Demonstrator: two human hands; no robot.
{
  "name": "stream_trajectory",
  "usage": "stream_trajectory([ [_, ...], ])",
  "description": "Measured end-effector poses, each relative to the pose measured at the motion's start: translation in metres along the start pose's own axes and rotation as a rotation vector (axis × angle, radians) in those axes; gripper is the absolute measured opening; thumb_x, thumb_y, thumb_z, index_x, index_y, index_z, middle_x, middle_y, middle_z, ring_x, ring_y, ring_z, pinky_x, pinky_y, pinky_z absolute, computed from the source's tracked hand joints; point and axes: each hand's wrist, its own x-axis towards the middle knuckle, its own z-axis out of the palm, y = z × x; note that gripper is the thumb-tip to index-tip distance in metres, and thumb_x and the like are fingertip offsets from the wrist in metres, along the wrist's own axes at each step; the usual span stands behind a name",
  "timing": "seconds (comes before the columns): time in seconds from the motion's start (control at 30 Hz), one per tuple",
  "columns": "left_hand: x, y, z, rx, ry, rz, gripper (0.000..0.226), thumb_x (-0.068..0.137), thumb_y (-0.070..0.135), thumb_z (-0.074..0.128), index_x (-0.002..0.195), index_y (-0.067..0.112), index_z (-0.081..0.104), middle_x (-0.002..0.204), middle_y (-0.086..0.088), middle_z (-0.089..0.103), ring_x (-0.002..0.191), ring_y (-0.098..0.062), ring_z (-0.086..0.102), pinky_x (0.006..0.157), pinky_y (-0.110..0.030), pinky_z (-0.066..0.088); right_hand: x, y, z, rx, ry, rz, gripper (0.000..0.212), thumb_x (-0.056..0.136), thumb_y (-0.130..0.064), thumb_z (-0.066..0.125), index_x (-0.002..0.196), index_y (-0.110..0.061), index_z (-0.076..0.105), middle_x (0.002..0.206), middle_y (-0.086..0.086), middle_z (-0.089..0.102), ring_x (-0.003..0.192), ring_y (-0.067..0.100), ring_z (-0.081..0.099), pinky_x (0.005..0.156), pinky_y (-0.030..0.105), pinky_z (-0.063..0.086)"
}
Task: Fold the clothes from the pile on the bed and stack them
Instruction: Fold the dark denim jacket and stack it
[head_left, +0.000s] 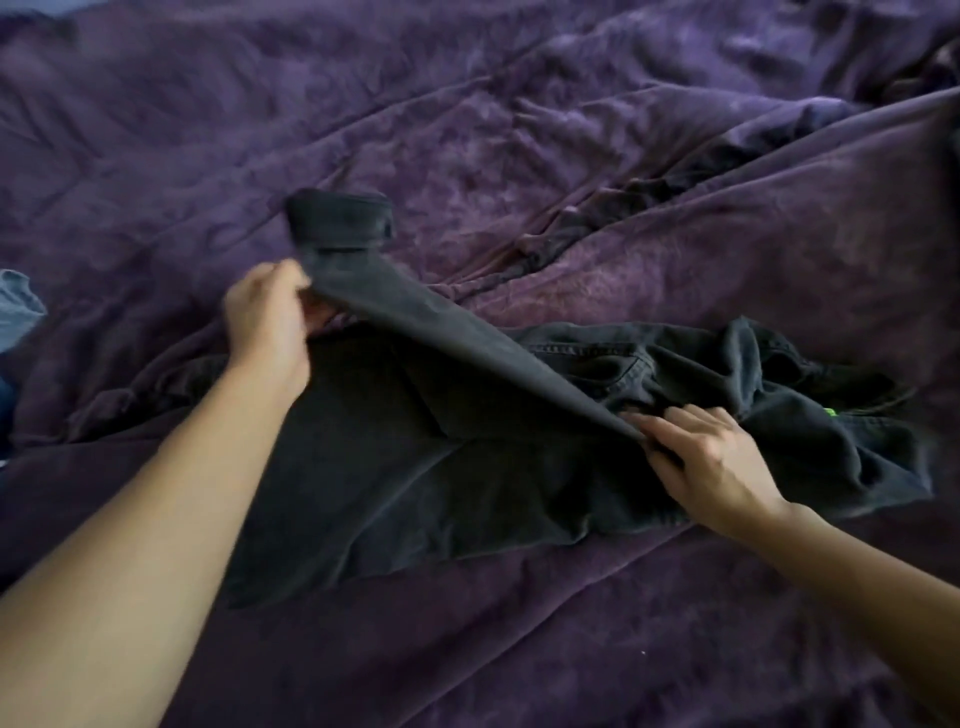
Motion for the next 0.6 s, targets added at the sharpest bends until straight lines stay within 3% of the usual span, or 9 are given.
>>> stream_trajectory([
  [0.07,-0.024,-0.012,-0.057,-0.062,0.038,-0.137,0.021,0.075,0.002,0.052,0.064,0.019,0.060,0.076,-0.005,0.064,0.076,-0.022,0.062,0.062,-0.034,0.056,-0.009,-0.006,0.001,-0.055,0.003,-0.063,0.035,0.084,-0.026,0.056,0.113,-0.016,0.072,0.073,-0.001,0.057,0.067,0.025,0.058,0.062,0.037,0.044],
  [0.17,-0.078,-0.057,-0.134,0.042,0.131,-0.412,0.017,0.088,-0.001,0.048,0.079,0.011,0.055,0.079,-0.012,0.061,0.064,-0.021,0.064,0.049,-0.027,0.056,-0.024,-0.023,0.012,-0.142,-0.089,-0.046,0.034,0.064,-0.016,0.084,0.097,-0.020,0.078,0.072,0.003,0.058,0.067,0.029,0.060,0.064,0.039,0.050],
  [0.27,-0.110,-0.090,-0.190,0.046,0.432,-0.459,0.019,0.093,-0.004,0.040,0.086,0.011,0.049,0.081,-0.016,0.055,0.059,-0.023,0.061,0.049,-0.031,0.055,-0.031,-0.042,0.018,-0.175,-0.196,-0.023,0.023,0.059,-0.022,0.089,0.079,-0.024,0.078,0.072,0.001,0.062,0.069,0.027,0.063,0.068,0.041,0.050],
  [0.33,-0.112,-0.091,-0.208,0.147,0.591,-0.245,0.024,0.089,-0.002,0.039,0.086,0.019,0.051,0.085,-0.010,0.052,0.067,-0.020,0.054,0.060,-0.035,0.051,-0.026,-0.054,0.018,-0.121,-0.156,-0.023,0.017,0.066,-0.023,0.085,0.079,-0.024,0.075,0.078,-0.001,0.064,0.073,0.025,0.063,0.069,0.039,0.048],
  [0.4,-0.107,-0.081,-0.206,0.357,0.540,0.082,0.021,0.088,0.006,0.050,0.105,0.016,0.058,0.100,-0.013,0.055,0.084,-0.025,0.054,0.082,-0.038,0.044,-0.011,-0.068,0.018,-0.082,-0.079,-0.067,0.021,0.074,-0.022,0.079,0.094,-0.022,0.074,0.095,0.002,0.067,0.085,0.028,0.063,0.071,0.040,0.048],
  [0.47,-0.103,-0.071,-0.186,0.722,0.354,0.434,0.037,0.087,0.020,0.057,0.122,0.009,0.058,0.122,-0.020,0.055,0.109,-0.033,0.051,0.098,-0.037,0.037,0.011,-0.089,0.025,-0.075,-0.047,-0.097,0.039,0.079,-0.023,0.073,0.118,-0.020,0.068,0.122,0.009,0.062,0.109,0.033,0.059,0.080,0.043,0.048],
  [0.53,-0.105,-0.068,-0.158,1.087,0.113,0.758,0.043,0.088,0.031,0.057,0.128,0.016,0.058,0.136,-0.021,0.048,0.124,-0.037,0.044,0.102,-0.041,0.034,0.031,-0.115,0.038,-0.091,-0.127,-0.078,0.055,0.086,-0.032,0.064,0.138,-0.023,0.050,0.147,0.012,0.043,0.135,0.033,0.040,0.094,0.046,0.043],
  [0.6,-0.107,-0.082,-0.145,1.427,-0.217,0.829,0.044,0.093,0.035,0.052,0.136,0.024,0.052,0.152,-0.018,0.031,0.139,-0.038,0.028,0.108,-0.049,0.027,0.038,-0.127,0.059,-0.155,-0.310,-0.036,0.063,0.092,-0.046,0.051,0.149,-0.032,0.029,0.159,0.007,0.020,0.147,0.026,0.016,0.106,0.047,0.031],
])
